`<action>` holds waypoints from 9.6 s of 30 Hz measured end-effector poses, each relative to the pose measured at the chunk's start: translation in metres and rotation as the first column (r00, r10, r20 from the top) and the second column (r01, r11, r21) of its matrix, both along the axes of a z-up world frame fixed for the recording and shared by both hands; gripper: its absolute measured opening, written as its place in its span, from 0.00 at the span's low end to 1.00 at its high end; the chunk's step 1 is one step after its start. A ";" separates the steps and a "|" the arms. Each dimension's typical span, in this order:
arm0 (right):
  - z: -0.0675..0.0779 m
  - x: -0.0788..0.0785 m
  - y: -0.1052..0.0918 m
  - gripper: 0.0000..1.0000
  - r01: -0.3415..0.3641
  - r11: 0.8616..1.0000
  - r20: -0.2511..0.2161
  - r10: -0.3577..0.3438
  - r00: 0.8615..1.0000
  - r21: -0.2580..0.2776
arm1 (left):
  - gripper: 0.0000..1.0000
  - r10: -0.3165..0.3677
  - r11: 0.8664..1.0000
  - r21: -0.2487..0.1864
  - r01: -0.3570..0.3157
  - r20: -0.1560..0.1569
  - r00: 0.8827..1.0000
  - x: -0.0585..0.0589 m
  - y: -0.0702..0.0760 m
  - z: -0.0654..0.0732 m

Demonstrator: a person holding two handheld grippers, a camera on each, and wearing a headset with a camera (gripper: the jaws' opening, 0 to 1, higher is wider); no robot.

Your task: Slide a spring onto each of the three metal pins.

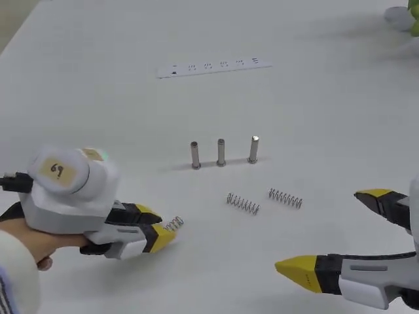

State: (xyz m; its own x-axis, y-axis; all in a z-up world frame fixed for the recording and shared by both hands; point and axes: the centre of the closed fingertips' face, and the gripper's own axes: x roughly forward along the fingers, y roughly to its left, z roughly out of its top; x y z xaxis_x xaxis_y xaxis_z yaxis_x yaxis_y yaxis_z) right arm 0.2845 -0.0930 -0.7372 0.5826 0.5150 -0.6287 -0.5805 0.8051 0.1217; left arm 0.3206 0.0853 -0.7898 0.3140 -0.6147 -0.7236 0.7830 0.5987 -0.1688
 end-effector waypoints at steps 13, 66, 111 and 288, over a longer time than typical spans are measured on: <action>-0.005 -0.003 0.001 0.99 -0.048 0.997 -0.014 0.048 0.999 -0.054 | 0.12 0.023 0.999 0.043 -0.022 -0.013 1.000 -0.009 0.014 -0.011; -0.008 -0.008 0.001 0.94 -0.055 0.998 -0.044 0.054 0.998 -0.034 | 0.03 0.076 0.996 0.037 -0.076 -0.008 0.997 -0.006 0.020 -0.015; -0.005 -0.007 0.001 0.91 -0.130 0.990 -0.034 0.128 0.991 -0.050 | 0.02 0.050 0.998 0.028 -0.052 0.046 0.998 -0.008 0.014 0.004; 0.005 -0.033 0.084 0.08 -0.833 0.553 -0.181 0.821 0.541 0.019 | 0.02 -0.384 0.881 -0.282 0.380 0.045 0.922 -0.065 -0.080 0.045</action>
